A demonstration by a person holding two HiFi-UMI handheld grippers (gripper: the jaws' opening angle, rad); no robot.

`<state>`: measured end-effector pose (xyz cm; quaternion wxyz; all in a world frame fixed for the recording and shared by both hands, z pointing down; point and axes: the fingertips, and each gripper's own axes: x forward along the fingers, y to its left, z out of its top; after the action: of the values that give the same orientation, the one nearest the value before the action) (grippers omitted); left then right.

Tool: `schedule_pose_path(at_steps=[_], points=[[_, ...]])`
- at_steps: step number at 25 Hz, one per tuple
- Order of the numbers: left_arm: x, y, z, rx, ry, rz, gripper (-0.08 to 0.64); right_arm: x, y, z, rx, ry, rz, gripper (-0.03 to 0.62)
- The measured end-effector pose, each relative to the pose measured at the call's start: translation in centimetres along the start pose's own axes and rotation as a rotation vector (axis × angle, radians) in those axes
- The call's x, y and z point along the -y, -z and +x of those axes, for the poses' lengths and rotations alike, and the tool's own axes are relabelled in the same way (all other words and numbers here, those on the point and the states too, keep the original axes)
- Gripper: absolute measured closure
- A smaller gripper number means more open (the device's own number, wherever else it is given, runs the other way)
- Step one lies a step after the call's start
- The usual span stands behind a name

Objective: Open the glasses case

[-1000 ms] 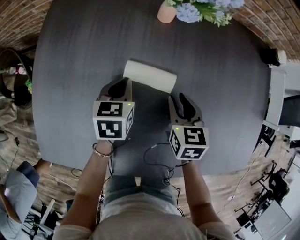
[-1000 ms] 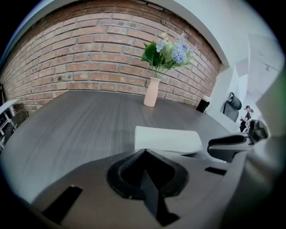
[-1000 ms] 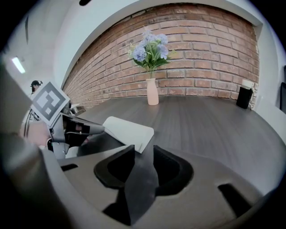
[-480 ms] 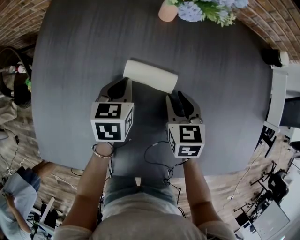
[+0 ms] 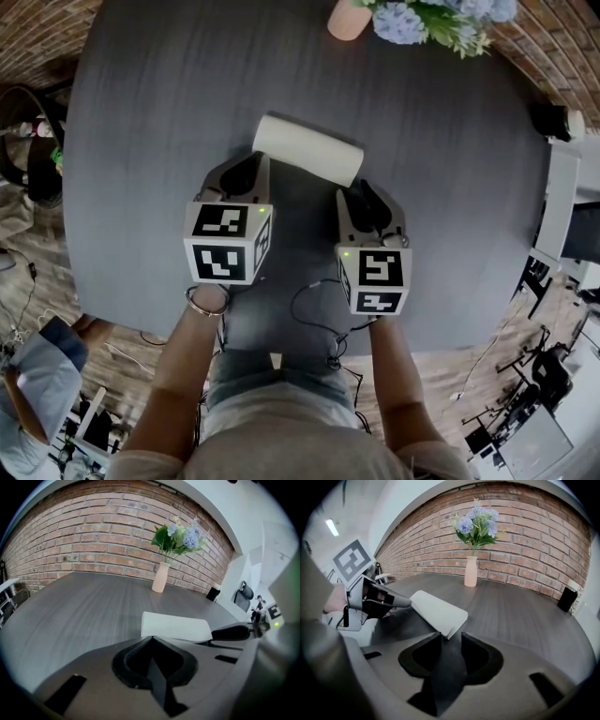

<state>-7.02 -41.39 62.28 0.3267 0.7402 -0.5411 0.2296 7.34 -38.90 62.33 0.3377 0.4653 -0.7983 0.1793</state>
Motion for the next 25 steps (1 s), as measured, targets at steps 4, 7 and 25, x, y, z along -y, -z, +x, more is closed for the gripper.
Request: schedule_pose_path(at_steps=[4,7,25], points=[[0.0,0.1,0.1,0.001,0.003,0.002,0.561,0.1,-0.5,-0.3,0.022,0.008,0.003,0.453],[0.0,0.0,0.1,0.001,0.004,0.002,0.561,0.5,-1.7,-0.8,0.064,0.027,0.005,0.454],[0.0,0.1,0.1,-0.001,0.002,-0.001,0.561,5.1,-5.0,-2.6,0.203,0.164,0.139,0.465]])
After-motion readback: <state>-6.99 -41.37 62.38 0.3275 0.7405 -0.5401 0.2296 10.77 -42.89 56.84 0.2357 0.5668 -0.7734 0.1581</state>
